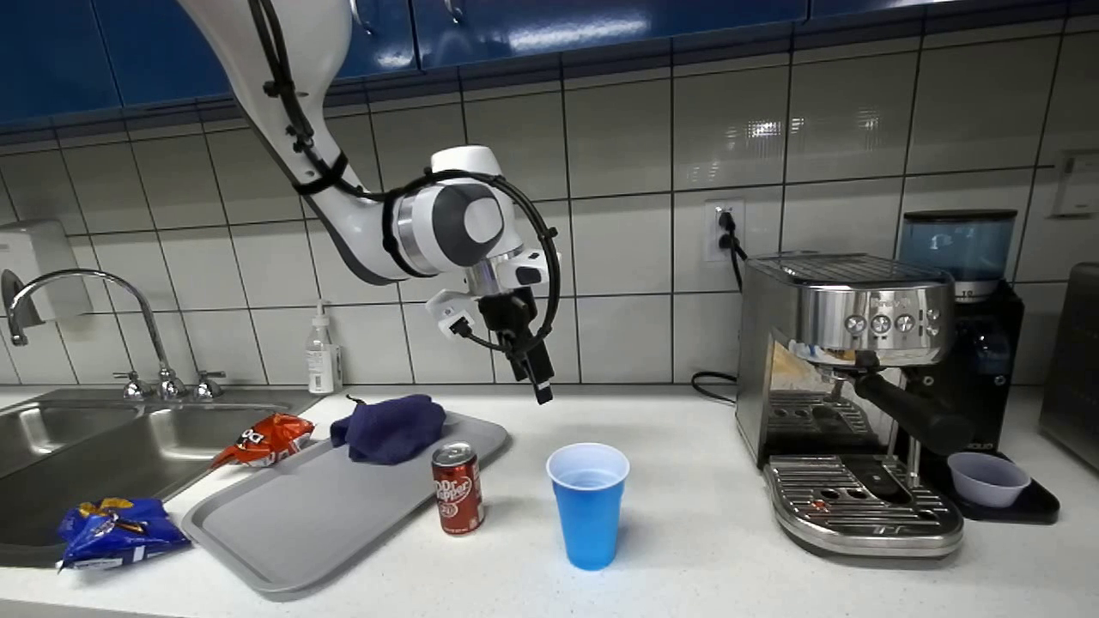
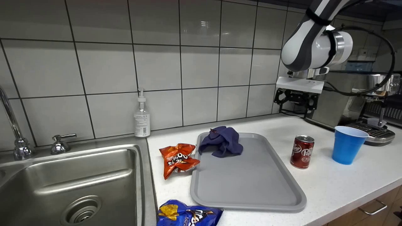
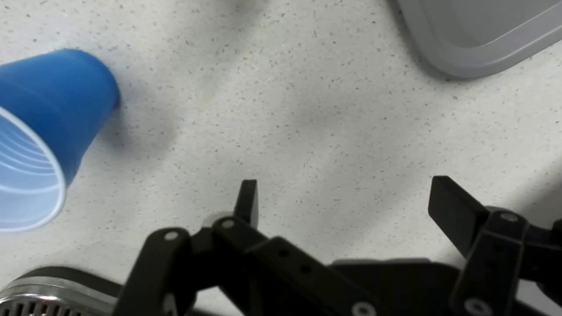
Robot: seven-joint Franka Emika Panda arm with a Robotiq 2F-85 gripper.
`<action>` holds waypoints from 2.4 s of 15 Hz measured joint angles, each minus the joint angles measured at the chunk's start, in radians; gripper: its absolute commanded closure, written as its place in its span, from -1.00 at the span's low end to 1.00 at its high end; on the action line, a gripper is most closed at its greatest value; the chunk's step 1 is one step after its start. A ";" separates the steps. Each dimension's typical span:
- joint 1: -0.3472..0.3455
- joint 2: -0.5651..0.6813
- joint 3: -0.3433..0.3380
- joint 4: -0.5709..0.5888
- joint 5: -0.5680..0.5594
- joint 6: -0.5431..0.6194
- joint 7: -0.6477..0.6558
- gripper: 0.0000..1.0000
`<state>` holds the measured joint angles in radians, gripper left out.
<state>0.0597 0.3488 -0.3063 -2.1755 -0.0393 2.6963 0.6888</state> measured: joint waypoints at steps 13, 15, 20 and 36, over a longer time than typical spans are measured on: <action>-0.044 -0.049 -0.047 -0.020 -0.015 -0.163 0.024 -1.00; -0.049 -0.058 -0.055 -0.026 -0.035 -0.172 0.039 -1.00; -0.054 -0.061 -0.060 -0.051 -0.090 -0.183 0.069 -1.00; -0.064 -0.038 -0.061 -0.082 -0.131 -0.199 0.126 -1.00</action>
<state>-0.0039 0.3107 -0.3669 -2.2572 -0.1704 2.4978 0.8152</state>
